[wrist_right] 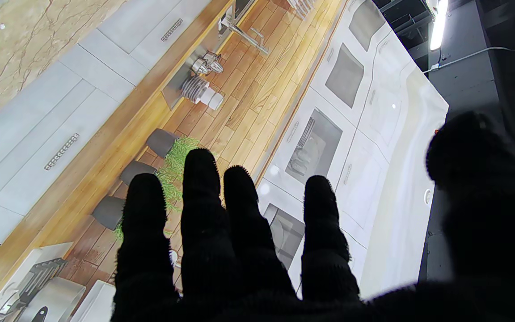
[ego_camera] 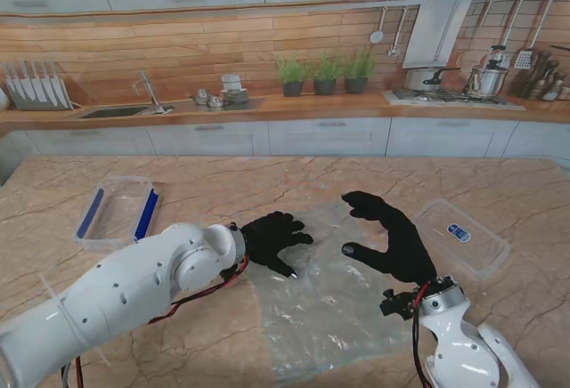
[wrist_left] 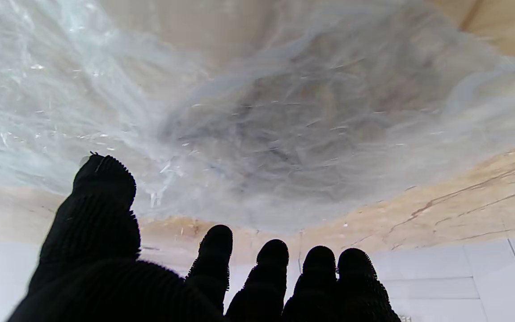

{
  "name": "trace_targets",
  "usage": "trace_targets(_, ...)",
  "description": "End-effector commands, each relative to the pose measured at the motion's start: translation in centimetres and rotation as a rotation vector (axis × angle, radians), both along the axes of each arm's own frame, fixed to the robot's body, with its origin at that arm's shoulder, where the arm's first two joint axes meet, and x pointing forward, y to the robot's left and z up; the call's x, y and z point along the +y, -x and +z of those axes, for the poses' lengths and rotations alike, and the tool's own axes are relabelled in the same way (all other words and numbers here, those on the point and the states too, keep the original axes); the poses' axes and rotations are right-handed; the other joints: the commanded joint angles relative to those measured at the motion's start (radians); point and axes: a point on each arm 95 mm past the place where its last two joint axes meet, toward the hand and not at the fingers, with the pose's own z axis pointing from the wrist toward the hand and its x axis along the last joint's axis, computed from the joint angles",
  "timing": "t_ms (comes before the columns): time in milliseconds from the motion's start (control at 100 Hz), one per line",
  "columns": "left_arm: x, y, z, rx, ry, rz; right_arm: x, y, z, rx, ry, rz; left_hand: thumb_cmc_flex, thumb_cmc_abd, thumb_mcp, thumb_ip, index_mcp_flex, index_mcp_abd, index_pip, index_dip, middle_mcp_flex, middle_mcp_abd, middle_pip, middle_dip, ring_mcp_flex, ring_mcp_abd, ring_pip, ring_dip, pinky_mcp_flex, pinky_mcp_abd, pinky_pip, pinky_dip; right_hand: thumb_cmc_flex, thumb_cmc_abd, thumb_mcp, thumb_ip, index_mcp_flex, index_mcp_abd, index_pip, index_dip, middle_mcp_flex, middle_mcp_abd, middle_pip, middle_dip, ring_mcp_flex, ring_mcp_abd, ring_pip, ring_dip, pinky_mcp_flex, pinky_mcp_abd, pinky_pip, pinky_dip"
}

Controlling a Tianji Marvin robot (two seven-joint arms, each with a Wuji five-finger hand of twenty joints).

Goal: Fold the bubble film and place it into the plastic crate

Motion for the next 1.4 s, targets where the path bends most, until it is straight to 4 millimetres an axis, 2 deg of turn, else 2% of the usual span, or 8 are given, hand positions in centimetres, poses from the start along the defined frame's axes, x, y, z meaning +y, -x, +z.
trace_targets(0, -1.2, 1.4, -0.5, 0.019, 0.005, -0.017, 0.2, 0.1, 0.0, 0.003, -0.008, 0.002, -0.003, 0.038, 0.011, 0.019, -0.01, 0.002, -0.008, -0.013, 0.007, 0.002, 0.013, -0.014, 0.003, 0.016, 0.013, 0.001, 0.004, 0.014, -0.001, -0.002, -0.041, 0.031, -0.01, 0.015, 0.0, -0.027, -0.015, -0.009, -0.005, -0.022, -0.026, -0.001, -0.01, -0.008, 0.013, 0.009, -0.005, 0.001, -0.03, 0.028)
trace_targets(210, -2.4, 3.8, -0.6, 0.086, 0.022, 0.162, 0.1, 0.1, -0.1, -0.003, -0.008, 0.003, 0.03, 0.063, 0.008, 0.022, -0.004, 0.092, -0.028, -0.03, 0.007, 0.095, 0.01, -0.046, 0.016, 0.086, 0.079, -0.009, 0.037, 0.078, 0.024, 0.025, -0.045, 0.033, -0.011, 0.014, 0.0, -0.026, -0.015, -0.009, -0.003, -0.024, -0.026, -0.001, -0.009, -0.008, 0.014, 0.009, -0.004, 0.002, -0.03, 0.029)
trace_targets(550, -3.4, 5.6, -2.9, 0.107, -0.012, 0.365, 0.0, 0.2, -0.1, -0.005, -0.015, 0.0, 0.075, 0.023, 0.059, 0.035, -0.004, 0.123, 0.027, -0.021, 0.02, 0.116, 0.06, -0.05, 0.023, 0.122, 0.135, -0.017, 0.058, 0.124, 0.049, 0.046, -0.046, 0.039, -0.01, 0.015, 0.002, -0.027, -0.015, -0.009, -0.002, -0.023, -0.027, -0.001, -0.008, -0.007, 0.014, 0.009, -0.005, 0.001, -0.03, 0.03)
trace_targets(630, -3.3, 5.6, -3.0, 0.112, -0.035, 0.37, 0.0, 0.2, -0.1, -0.005, -0.017, -0.002, 0.033, -0.053, 0.199, 0.031, -0.007, 0.1, 0.085, 0.002, 0.027, 0.099, 0.092, -0.031, 0.031, 0.145, 0.25, 0.013, 0.072, 0.199, 0.351, 0.145, -0.046, 0.041, -0.01, 0.015, 0.003, -0.026, -0.015, -0.009, -0.001, -0.021, -0.027, -0.001, -0.008, -0.006, 0.014, 0.009, -0.005, 0.003, -0.03, 0.03)
trace_targets(680, -3.2, 5.4, -3.1, 0.119, -0.043, 0.368, 0.0, 0.2, -0.1, -0.004, -0.019, -0.002, 0.01, -0.086, 0.264, 0.024, -0.003, 0.083, 0.123, 0.019, 0.031, 0.092, 0.101, -0.02, 0.037, 0.142, 0.3, 0.027, 0.018, 0.221, 0.672, 0.149, -0.047, 0.042, -0.011, 0.015, 0.003, -0.027, -0.016, -0.01, -0.001, -0.021, -0.027, -0.001, -0.007, -0.007, 0.014, 0.01, -0.004, 0.002, -0.03, 0.03)
trace_targets(750, -2.8, 4.6, -3.2, 0.117, -0.064, 0.351, 0.0, 0.2, 0.0, -0.004, -0.021, -0.002, 0.004, -0.107, 0.294, 0.022, 0.005, 0.073, 0.151, 0.033, 0.031, 0.086, 0.12, 0.004, 0.038, 0.136, 0.341, 0.05, -0.009, 0.205, 0.793, 0.181, -0.047, 0.042, -0.011, 0.016, 0.004, -0.026, -0.016, -0.01, 0.0, -0.021, -0.027, -0.001, -0.006, -0.007, 0.015, 0.01, -0.003, 0.002, -0.03, 0.031)
trace_targets(900, -1.8, 3.1, -3.2, 0.091, -0.11, 0.255, 0.0, 0.2, 0.0, -0.004, -0.025, -0.002, -0.028, -0.156, 0.406, 0.01, 0.026, 0.053, 0.178, 0.048, 0.034, 0.071, 0.131, 0.018, 0.036, 0.119, 0.342, 0.054, -0.023, 0.145, 0.791, 0.158, -0.049, 0.043, -0.011, 0.016, 0.003, -0.027, -0.016, -0.01, 0.001, -0.023, -0.027, -0.001, -0.005, -0.008, 0.015, 0.01, -0.004, 0.002, -0.03, 0.031)
trace_targets(1390, 0.1, 2.4, -2.0, -0.003, -0.115, 0.027, 0.0, -0.1, 0.0, 0.004, -0.024, -0.005, -0.081, -0.228, 0.541, -0.011, 0.043, 0.008, 0.199, 0.062, 0.037, 0.036, 0.15, 0.03, 0.038, 0.076, 0.284, 0.04, -0.037, 0.106, 0.725, 0.118, -0.05, 0.041, -0.009, 0.015, 0.002, -0.026, -0.017, -0.01, 0.0, -0.022, -0.028, 0.0, -0.007, -0.008, 0.013, 0.01, -0.003, 0.002, -0.029, 0.032)
